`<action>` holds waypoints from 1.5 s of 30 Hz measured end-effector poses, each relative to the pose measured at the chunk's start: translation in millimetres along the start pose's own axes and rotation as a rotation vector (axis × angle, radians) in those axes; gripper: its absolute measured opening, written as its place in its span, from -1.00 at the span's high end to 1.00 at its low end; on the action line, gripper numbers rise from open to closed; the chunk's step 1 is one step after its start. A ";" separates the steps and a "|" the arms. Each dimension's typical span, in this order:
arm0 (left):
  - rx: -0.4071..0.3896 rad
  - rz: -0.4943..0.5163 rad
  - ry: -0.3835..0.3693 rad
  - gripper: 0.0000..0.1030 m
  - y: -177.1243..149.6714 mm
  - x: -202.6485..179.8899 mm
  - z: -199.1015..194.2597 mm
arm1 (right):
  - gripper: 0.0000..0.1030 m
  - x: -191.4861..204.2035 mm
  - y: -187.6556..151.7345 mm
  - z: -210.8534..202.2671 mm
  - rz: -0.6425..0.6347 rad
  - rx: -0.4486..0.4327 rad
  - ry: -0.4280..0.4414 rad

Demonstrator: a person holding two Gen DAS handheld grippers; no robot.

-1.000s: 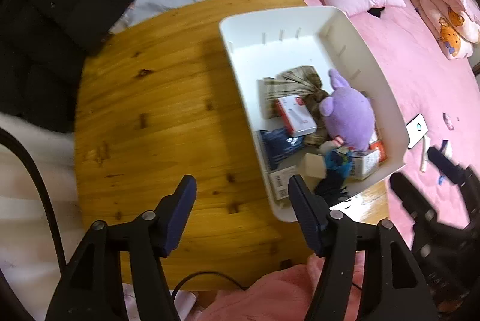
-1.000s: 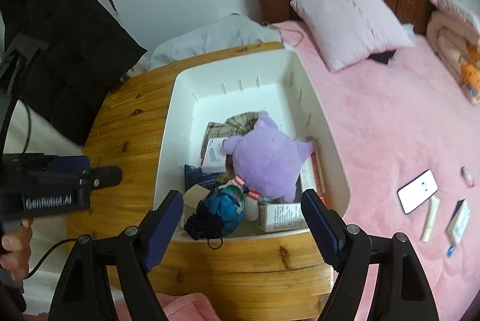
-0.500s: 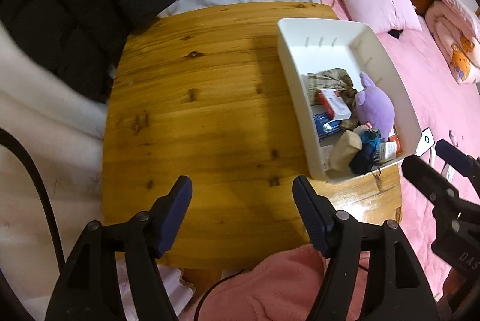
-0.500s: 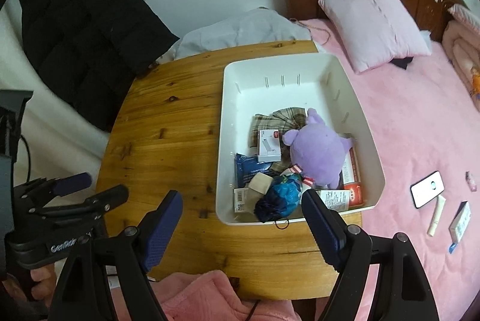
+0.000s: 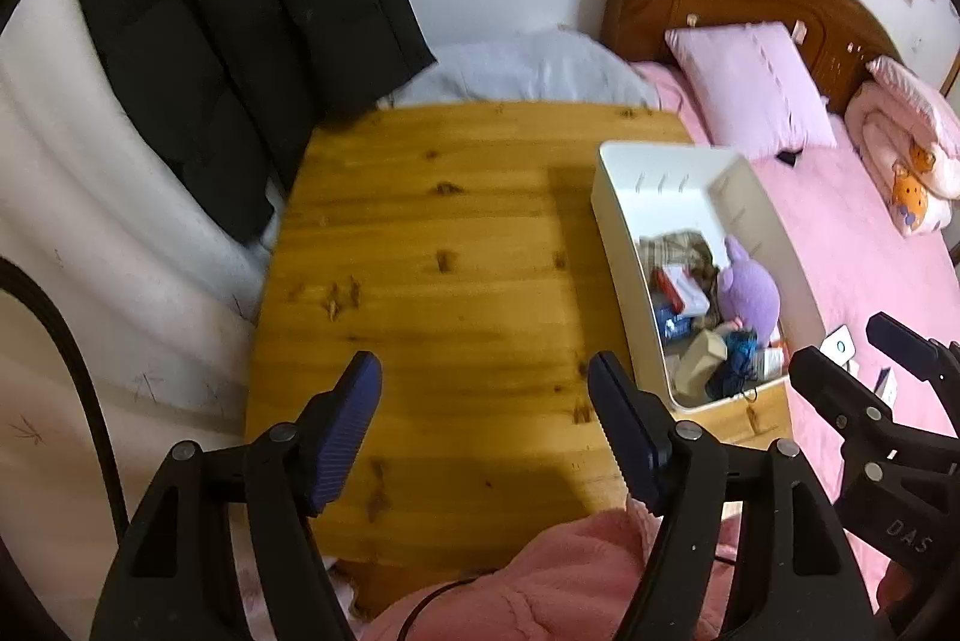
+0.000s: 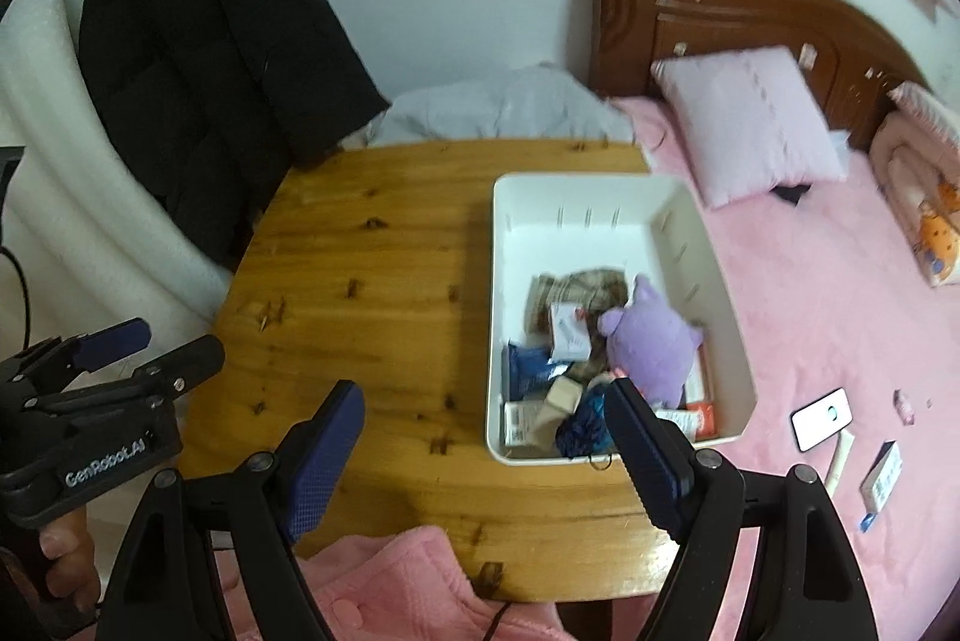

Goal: Organize objects

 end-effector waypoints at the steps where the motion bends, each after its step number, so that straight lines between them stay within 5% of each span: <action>1: -0.014 -0.003 0.001 -0.54 0.4 2.6 -3.2 | -0.64 0.9 0.6 -2.3 0.005 -0.011 -0.010; 8: -0.069 -0.046 0.000 -0.76 4.6 25.9 -12.5 | -0.99 5.9 0.0 -5.8 0.038 -0.045 -0.027; 19: -0.093 -0.014 0.058 -0.85 0.1 34.7 -16.3 | -0.99 15.3 -5.3 1.3 0.073 -0.030 -0.022; 45: -0.151 0.027 0.057 -0.85 8.5 33.1 -22.5 | -0.99 22.7 -3.2 6.9 0.077 -0.021 -0.021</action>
Point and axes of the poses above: each gripper's, at about its wrist camera, not at the fingertips, and z roughly the way its jaws point, x to its left, y to its top, the point moved 8 cm from there along z, roughly the way its jaws point, and after that the axes turned 9 degrees about x, right-handed, at the moved point
